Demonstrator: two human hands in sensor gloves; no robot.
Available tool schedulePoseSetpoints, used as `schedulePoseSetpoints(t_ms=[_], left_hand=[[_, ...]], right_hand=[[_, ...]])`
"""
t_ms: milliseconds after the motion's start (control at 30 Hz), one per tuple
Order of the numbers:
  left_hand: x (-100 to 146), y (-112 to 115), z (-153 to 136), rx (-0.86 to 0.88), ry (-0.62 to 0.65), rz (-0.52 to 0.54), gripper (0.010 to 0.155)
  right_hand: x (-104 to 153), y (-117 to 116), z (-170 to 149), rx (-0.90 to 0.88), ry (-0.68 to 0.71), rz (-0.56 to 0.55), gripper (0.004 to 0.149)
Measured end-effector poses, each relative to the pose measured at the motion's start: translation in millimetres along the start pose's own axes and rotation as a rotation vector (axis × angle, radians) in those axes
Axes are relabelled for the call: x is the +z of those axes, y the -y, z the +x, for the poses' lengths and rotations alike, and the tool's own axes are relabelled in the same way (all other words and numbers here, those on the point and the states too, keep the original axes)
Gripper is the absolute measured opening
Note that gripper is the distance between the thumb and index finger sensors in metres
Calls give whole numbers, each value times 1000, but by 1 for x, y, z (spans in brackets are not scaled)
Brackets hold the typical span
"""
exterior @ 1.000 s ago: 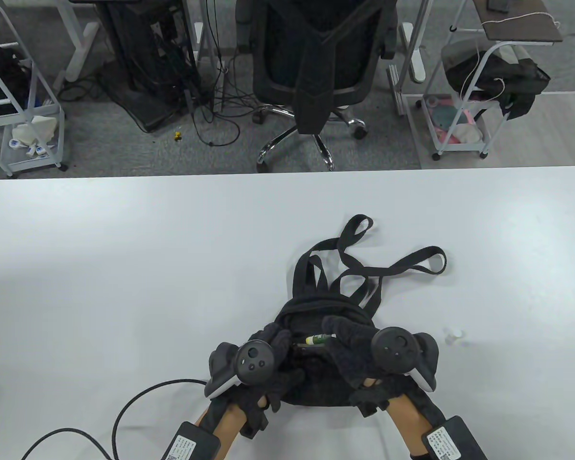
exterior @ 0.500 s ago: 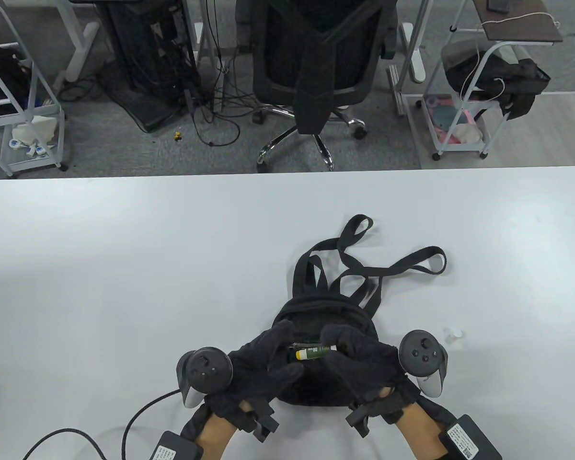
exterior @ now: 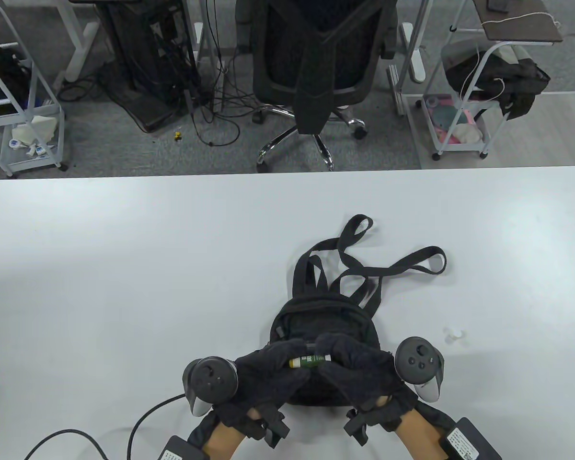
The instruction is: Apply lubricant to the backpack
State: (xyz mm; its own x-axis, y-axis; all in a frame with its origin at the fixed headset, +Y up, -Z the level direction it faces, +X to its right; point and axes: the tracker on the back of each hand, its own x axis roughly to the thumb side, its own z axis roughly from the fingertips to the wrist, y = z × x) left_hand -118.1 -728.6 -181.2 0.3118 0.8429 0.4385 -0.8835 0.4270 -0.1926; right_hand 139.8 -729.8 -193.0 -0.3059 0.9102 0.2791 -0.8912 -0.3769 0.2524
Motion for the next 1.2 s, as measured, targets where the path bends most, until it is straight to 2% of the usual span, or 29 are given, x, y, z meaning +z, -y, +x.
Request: schedulePoseSetpoints(t_ms=[167,267,333,633,767,833,1067,1200], left_hand=[[0,-1,2,-16,-3,2,51],[1,-2,3,-8,-1,20,51],[1,-3,3,-13,6,24,51],[1,-5,3,-20,6,23,52],[2,-6,3,-17,11,35,52],[2,-8,3,-14,10,44,52],[1,-9,1,2,6,40,52],[1,-9,1,2,7,37,52]], right_hand=[[0,2,-1,32,-24,26,50],[1,8,-3,53,-67,-6,52],[-1,8,-5,102,-88,31,51],[-1,3,-2,98,-65,44,48],[-1,4,-2,80,-58,47,53],[0,6,-2,81,-58,21,64],[-1,2,-1,124,-72,30,47],[-1,3,-1,104,-62,41,49]])
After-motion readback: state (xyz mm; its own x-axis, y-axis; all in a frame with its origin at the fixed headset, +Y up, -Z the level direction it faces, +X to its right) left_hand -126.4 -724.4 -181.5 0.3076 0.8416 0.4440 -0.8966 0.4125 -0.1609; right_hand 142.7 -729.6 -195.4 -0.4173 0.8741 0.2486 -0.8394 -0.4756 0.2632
